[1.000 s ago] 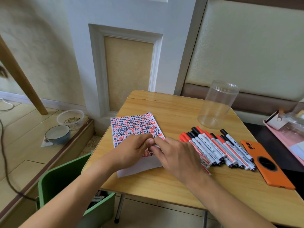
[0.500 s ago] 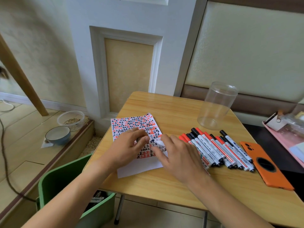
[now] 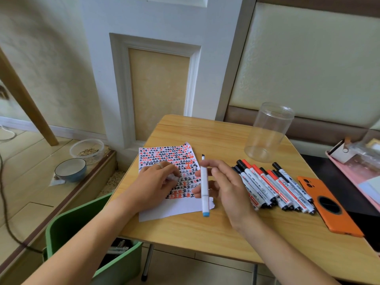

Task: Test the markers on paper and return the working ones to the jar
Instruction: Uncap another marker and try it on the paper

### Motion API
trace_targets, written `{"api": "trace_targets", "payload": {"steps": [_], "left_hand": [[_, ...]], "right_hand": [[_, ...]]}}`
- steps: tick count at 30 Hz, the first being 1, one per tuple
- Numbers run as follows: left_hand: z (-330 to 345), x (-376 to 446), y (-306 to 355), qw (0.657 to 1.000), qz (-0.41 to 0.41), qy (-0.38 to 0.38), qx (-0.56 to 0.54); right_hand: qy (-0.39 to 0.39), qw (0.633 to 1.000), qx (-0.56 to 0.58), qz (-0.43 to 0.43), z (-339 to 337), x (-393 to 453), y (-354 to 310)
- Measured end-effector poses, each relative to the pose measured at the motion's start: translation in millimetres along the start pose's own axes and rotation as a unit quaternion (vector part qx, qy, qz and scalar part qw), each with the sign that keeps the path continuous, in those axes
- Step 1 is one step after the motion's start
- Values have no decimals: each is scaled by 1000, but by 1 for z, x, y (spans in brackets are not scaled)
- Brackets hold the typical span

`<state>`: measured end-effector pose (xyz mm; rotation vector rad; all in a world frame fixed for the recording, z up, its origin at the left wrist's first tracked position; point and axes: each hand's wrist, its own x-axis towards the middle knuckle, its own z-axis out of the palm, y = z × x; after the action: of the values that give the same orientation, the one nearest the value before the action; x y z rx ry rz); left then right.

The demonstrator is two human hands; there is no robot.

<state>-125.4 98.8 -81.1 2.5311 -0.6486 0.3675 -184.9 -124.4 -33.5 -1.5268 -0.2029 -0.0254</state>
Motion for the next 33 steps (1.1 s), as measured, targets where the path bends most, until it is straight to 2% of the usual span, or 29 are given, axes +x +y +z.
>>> {"api": "trace_targets", "payload": {"steps": [2,9,11,15,22,33], "left_hand": [[0,-1,1,1000,-9,-11,6],[-2,-4,0,999,-18,-42,21],[-3,-3,-2,998,-22,-46,25],[-4,-5,-1,998,-26,-45,21],[0,-8,4,997,-31,-50,42],[0,-8,6,997,-34,-47,46]], "right_hand": [[-7,999,46,27,1,-1,1],[-23,995,-93,-20,6,2,16],[-21,995,-96,-27,5,2,18],[-14,998,-66,11,3,5,23],[29,991,-131,26,0,9,31],[34,985,-164,43,0,11,36]]}}
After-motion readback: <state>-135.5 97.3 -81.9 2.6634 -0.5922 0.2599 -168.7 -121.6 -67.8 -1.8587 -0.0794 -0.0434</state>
